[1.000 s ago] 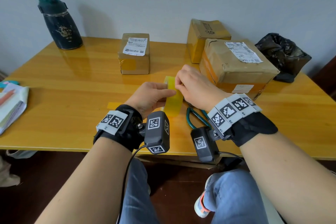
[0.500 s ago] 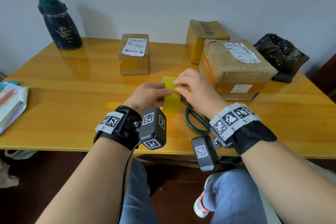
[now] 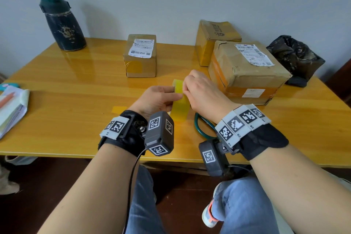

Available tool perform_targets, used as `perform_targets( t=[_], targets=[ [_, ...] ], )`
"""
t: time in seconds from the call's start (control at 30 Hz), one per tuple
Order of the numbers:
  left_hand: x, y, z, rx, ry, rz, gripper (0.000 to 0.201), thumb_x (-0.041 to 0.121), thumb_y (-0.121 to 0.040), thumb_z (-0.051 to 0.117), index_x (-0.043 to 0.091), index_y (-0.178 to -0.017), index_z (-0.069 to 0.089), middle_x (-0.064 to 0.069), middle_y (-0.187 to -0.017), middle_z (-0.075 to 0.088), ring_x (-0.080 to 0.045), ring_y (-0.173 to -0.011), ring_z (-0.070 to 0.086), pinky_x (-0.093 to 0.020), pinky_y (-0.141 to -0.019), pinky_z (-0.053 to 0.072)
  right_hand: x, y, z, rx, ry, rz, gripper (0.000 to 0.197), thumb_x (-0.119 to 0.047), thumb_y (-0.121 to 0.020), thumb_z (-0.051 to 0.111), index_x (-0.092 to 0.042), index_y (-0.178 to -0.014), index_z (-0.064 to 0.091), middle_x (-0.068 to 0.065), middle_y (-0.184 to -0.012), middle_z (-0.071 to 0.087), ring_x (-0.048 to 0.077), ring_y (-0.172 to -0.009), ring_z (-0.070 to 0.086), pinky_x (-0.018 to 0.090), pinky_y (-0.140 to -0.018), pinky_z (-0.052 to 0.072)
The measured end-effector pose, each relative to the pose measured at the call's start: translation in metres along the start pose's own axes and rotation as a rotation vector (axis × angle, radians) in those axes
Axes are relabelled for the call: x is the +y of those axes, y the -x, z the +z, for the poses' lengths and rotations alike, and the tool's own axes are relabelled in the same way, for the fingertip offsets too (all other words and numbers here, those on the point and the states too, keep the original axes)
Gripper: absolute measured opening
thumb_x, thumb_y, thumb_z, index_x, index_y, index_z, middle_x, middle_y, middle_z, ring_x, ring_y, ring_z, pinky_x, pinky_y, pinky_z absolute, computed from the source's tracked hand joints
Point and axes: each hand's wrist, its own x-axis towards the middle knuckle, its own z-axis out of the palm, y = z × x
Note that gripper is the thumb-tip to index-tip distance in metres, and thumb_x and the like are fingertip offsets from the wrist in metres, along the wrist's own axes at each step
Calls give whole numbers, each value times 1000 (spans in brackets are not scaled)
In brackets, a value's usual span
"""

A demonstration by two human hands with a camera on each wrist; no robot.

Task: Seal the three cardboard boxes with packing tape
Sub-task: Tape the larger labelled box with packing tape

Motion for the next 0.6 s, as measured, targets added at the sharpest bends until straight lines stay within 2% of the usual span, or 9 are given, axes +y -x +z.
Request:
perform_targets(
  t=[0.13,0.2,0.27,0.33,0.4,0.43,0.53,0.6],
  targets=[
    [0,-1,-1,1,-5,6,50,14,-70,74,-5,-116,64,-31,-120,60,-44,-112,56,-56,-107,37,0,1,3,-24,9,-21,15,2,-93,47,-12,-87,47,4,-101,43,18,-97,43,23,-73,31],
    [1,0,-2,-4,2,5,53,16,-70,75,-5,-118,63,-32,-122,59,-47,-116,54,-56,-108,37,3,5,3,11,-112,-11,10,-3,-95,49,-11,-89,50,1,-99,43,15,-94,42,23,-76,34],
    [0,0,-4,2,42,1,49,10,-75,72,-7,-120,60,-34,-125,56,-42,-111,57,-53,-107,39,8,10,4,77,-326,31,9,-4,-94,50,-9,-99,54,-1,-99,49,12,-89,47,22,-79,39],
    [-1,1,-5,-6,101,-4,48,5,-78,68,-9,-123,56,-33,-127,54,-36,-106,58,-47,-102,46,10,13,4,134,-488,77,25,-1,-92,51,-13,-115,53,-1,-100,55,12,-89,54,22,-81,46],
    [-1,0,-4,-29,122,-8,48,3,-80,66,-10,-125,55,-32,-128,54,-35,-107,58,-45,-101,46,10,12,5,106,-466,103,40,-7,-91,57,-17,-130,51,-1,-102,53,13,-90,54,23,-83,47],
    [-1,-1,-4,-33,124,-10,49,3,-79,66,-10,-125,54,-32,-128,54,-36,-109,57,-45,-103,45,9,11,6,75,-416,114,43,-11,-91,60,-17,-132,52,-2,-104,50,13,-90,53,24,-84,47],
    [-1,-2,-2,-24,134,-19,53,8,-75,67,-9,-125,55,-33,-127,55,-36,-108,56,-46,-104,43,9,7,10,79,-377,140,33,-15,-88,66,-14,-121,64,-2,-103,47,14,-90,51,26,-84,46],
    [-2,-3,-4,-24,130,-15,52,9,-75,68,-8,-123,57,-33,-126,56,-35,-107,57,-47,-106,41,9,6,10,140,-413,138,24,-13,-85,70,-11,-109,71,-1,-98,50,14,-89,52,19,-80,43]
  ],
)
